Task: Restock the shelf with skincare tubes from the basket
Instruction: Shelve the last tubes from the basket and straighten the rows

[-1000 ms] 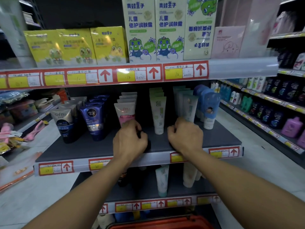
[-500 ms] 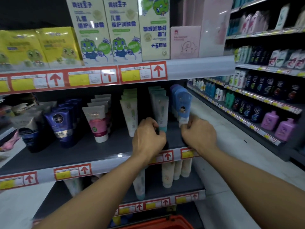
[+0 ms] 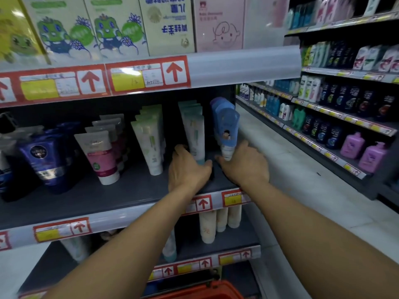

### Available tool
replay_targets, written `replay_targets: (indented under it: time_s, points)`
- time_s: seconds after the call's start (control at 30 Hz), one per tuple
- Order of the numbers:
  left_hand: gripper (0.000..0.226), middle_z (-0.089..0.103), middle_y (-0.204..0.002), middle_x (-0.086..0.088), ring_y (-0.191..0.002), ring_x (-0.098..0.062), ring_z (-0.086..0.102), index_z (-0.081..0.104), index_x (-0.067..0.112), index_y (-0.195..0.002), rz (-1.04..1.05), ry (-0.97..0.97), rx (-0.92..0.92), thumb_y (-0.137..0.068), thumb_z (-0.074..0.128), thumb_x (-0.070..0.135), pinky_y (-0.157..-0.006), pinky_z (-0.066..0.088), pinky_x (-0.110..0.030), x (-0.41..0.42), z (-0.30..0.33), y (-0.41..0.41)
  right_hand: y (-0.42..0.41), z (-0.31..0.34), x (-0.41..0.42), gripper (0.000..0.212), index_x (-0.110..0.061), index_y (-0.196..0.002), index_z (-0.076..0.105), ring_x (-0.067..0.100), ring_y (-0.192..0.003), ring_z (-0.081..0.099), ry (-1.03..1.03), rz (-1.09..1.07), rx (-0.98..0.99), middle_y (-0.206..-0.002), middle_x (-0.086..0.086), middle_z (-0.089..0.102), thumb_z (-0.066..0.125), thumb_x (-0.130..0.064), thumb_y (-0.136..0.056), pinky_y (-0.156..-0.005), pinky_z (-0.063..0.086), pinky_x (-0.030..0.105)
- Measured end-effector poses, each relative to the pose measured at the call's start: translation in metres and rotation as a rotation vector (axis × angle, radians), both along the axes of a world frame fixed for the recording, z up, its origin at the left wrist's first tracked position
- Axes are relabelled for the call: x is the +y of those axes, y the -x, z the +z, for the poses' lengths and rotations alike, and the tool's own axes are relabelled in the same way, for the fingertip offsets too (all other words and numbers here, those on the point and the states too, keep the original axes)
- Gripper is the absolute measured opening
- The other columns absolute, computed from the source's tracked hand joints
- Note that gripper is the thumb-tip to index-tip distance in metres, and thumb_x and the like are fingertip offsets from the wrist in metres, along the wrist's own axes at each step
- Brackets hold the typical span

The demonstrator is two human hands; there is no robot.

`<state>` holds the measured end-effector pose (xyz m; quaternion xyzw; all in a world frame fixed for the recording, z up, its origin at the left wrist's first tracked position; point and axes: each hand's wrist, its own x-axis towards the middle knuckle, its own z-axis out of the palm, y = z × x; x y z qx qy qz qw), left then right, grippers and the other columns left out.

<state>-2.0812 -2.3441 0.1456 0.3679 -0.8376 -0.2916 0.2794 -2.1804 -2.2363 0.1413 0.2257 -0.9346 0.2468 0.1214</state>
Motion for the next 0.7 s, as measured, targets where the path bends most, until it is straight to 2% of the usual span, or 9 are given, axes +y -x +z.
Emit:
replay_targets:
  time_s: [0.07, 0.2, 0.4, 0.7]
  points:
    - [0.06, 0.062, -0.129, -0.011, -0.117, -0.032, 0.062, 0.047, 0.012, -0.128, -0.02, 0.02, -0.029, -0.083, 0.078, 0.037, -0.083, 0.047, -0.032, 0.0001, 0.0009, -0.0013, 0.0008, -0.0007, 0.0002, 0.065, -0.012, -0.113, 0.05, 0.031, -0.097, 0.067, -0.009, -0.008, 0.013, -0.109, 0.013, 0.067, 0.061, -0.069, -0.085, -0.067, 0.042, 0.035]
    - [0.05, 0.064, -0.128, -0.01, -0.116, -0.032, 0.063, 0.051, 0.013, -0.125, -0.008, 0.024, -0.041, -0.086, 0.076, 0.029, -0.086, 0.051, -0.036, -0.0015, 0.0001, -0.0017, 0.0003, 0.0002, 0.0024, 0.051, -0.013, -0.11, 0.053, 0.029, -0.089, 0.066, 0.002, -0.005, -0.005, -0.104, 0.011, 0.068, 0.061, -0.059, -0.09, -0.064, 0.041, 0.033]
    - [0.055, 0.065, -0.123, -0.008, -0.113, -0.029, 0.065, 0.054, 0.013, -0.121, 0.014, 0.01, -0.025, -0.082, 0.082, 0.041, -0.082, 0.052, -0.034, -0.0054, -0.0015, 0.0005, -0.0017, -0.0012, 0.0019, 0.044, -0.013, -0.109, 0.053, 0.029, -0.085, 0.066, 0.042, -0.017, 0.008, -0.099, 0.01, 0.067, 0.061, -0.052, -0.088, -0.062, 0.045, 0.032]
    - [0.056, 0.062, -0.125, -0.013, -0.113, -0.031, 0.063, 0.058, 0.008, -0.124, 0.028, 0.052, -0.043, -0.086, 0.078, 0.044, -0.086, 0.055, -0.039, -0.0066, -0.0058, 0.0023, 0.0001, -0.0041, 0.0013, 0.045, -0.011, -0.11, 0.056, 0.029, -0.087, 0.066, 0.024, -0.043, 0.043, -0.1, 0.011, 0.068, 0.058, -0.052, -0.092, -0.062, 0.044, 0.033]
